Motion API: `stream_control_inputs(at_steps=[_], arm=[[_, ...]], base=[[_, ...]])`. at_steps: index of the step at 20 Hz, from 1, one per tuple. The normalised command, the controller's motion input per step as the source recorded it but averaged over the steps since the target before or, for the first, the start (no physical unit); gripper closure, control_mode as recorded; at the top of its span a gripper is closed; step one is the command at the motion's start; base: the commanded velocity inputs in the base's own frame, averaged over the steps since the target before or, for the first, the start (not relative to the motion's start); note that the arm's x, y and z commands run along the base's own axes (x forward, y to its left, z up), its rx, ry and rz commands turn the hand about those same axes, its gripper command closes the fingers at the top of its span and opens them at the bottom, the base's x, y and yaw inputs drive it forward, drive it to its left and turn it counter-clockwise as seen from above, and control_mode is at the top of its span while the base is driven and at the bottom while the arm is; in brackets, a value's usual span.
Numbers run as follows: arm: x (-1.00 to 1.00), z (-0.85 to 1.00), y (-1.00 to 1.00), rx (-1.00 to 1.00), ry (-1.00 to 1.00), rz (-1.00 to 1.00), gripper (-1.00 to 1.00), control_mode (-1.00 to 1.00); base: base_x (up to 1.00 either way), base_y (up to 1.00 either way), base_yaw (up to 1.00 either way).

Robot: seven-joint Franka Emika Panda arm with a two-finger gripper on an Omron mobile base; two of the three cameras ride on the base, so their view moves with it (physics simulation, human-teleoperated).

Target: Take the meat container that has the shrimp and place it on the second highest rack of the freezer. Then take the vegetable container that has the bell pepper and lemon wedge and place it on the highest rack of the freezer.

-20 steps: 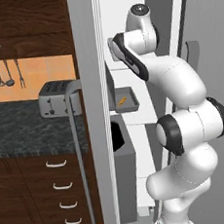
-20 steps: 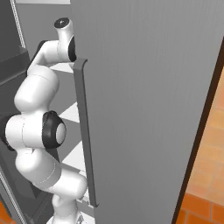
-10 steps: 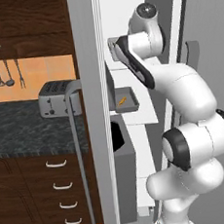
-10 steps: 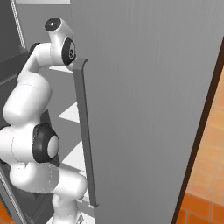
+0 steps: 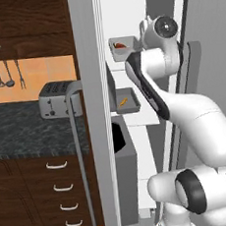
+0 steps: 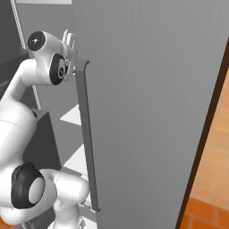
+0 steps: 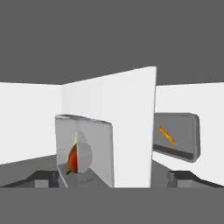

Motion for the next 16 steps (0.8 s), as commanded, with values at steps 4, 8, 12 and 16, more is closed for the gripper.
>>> stream_control_inputs(at_steps=[4, 8, 12, 16], arm=[[-1.0, 0.03, 0.0, 0.0, 0.02, 0.0, -1.0, -1.0], [-1.0, 0.0, 0.0, 0.0, 0.01, 0.04, -1.0, -1.0], [-1.0, -0.09, 0.0, 0.06, 0.09, 0.03, -1.0, -1.0], [-0.96, -0.4, -0.01, 0.09, 0.18, 0.0, -1.0, -1.0]], base=[[0.0, 0.0, 0.0], [0.0, 0.0, 0.0], [0.0, 0.0, 0.0], [0.0, 0.0, 0.0]])
